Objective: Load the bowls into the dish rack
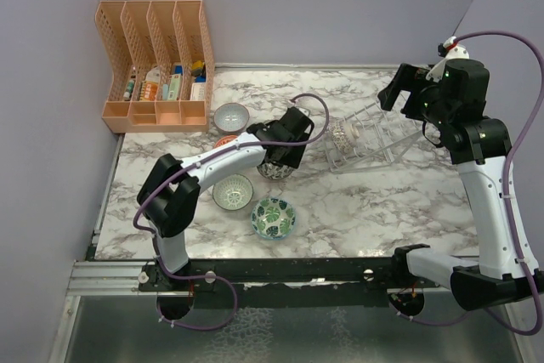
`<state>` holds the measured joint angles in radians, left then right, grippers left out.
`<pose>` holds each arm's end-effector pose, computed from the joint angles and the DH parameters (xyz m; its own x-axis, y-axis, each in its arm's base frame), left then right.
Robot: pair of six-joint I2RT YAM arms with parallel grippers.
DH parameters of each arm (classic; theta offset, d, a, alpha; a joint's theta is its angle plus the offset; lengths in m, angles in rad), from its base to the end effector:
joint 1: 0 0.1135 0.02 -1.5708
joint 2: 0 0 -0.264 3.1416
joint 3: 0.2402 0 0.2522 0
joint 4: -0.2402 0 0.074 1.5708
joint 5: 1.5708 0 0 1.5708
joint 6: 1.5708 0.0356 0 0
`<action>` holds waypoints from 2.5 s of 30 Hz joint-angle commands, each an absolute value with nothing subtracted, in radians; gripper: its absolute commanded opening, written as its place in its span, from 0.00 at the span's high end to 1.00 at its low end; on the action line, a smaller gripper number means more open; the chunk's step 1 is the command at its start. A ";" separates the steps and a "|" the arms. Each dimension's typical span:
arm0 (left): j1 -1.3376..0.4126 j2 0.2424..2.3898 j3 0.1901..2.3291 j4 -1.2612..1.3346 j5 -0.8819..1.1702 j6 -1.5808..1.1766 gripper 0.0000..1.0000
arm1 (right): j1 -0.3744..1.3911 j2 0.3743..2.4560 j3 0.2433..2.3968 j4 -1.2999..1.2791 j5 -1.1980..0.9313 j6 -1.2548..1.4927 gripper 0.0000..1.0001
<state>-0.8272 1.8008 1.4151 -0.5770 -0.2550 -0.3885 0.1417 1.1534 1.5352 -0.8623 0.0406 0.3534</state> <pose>0.2718 -0.2822 0.2450 -0.7470 0.2708 -0.6072 0.3584 0.9332 -0.0248 0.2132 0.0289 0.4511 -0.4658 0.2829 -0.8385 0.0594 0.9554 0.2893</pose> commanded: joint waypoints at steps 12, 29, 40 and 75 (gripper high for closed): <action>-0.835 1.727 1.255 -0.419 0.016 -0.218 0.35 | 0.135 1.124 1.520 -0.859 0.073 0.337 0.00; -0.845 1.873 1.301 -0.380 -0.132 -0.148 0.61 | 0.135 1.123 1.532 -0.865 0.093 0.331 0.00; -0.853 1.818 1.288 -0.429 -0.207 -0.153 1.00 | 0.135 1.129 1.558 -0.868 0.100 0.333 0.00; -0.762 1.701 1.137 1.024 0.129 -1.621 1.00 | 0.134 1.230 1.711 -0.796 -0.089 0.466 0.00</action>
